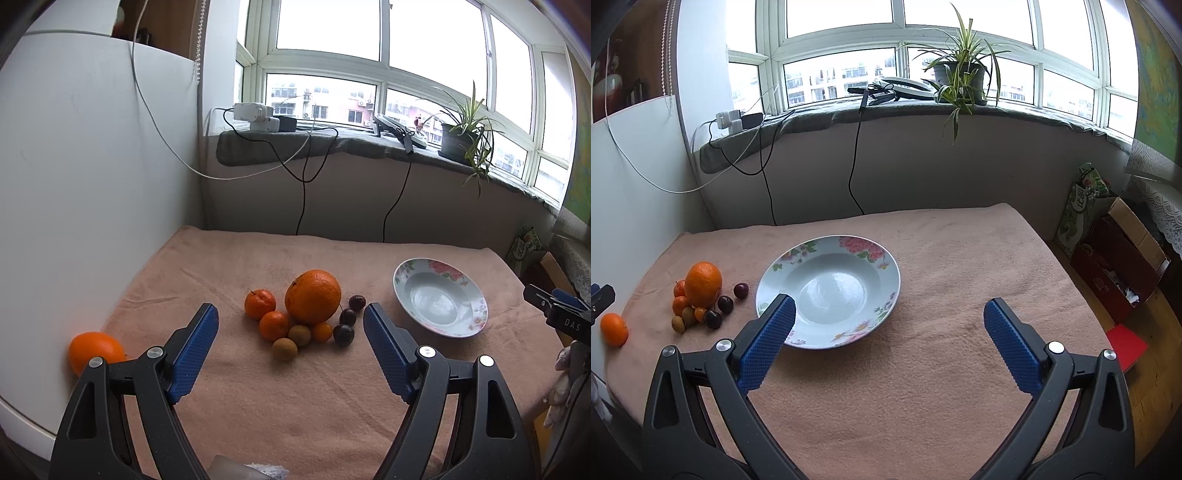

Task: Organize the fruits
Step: 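Move the right tool toward the large orange and close around it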

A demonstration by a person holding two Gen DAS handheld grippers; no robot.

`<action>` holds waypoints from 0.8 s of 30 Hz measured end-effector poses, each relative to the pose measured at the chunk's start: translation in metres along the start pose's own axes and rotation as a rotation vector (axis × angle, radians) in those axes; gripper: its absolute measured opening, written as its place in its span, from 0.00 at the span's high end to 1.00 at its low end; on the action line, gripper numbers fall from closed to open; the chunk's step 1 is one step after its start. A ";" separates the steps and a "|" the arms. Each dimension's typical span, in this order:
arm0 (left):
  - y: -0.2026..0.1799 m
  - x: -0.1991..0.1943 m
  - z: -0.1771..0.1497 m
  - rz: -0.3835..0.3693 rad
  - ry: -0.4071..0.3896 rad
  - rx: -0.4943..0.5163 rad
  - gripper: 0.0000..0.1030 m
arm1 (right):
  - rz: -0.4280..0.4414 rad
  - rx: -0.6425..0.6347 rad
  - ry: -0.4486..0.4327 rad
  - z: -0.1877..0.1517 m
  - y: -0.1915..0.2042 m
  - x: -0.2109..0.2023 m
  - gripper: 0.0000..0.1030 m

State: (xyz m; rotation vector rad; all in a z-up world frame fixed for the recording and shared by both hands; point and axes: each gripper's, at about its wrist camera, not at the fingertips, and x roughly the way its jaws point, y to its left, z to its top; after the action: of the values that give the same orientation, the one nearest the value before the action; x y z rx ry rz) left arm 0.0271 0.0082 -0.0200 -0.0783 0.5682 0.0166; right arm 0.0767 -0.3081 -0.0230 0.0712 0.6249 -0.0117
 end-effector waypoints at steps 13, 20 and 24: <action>0.030 0.037 -0.008 -0.074 0.100 -0.096 0.21 | 0.170 -0.073 0.047 0.018 0.039 0.037 0.00; 0.036 0.055 -0.010 -0.097 0.132 -0.129 0.21 | 0.288 -0.162 0.112 0.029 0.074 0.064 0.00; 0.037 0.063 -0.010 -0.116 0.148 -0.143 0.21 | 0.367 -0.203 0.171 0.035 0.097 0.081 0.00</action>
State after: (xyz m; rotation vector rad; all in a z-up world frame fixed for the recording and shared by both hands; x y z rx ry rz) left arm 0.0736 0.0443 -0.0647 -0.2537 0.7094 -0.0623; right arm 0.1662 -0.2127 -0.0360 -0.0101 0.7730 0.4160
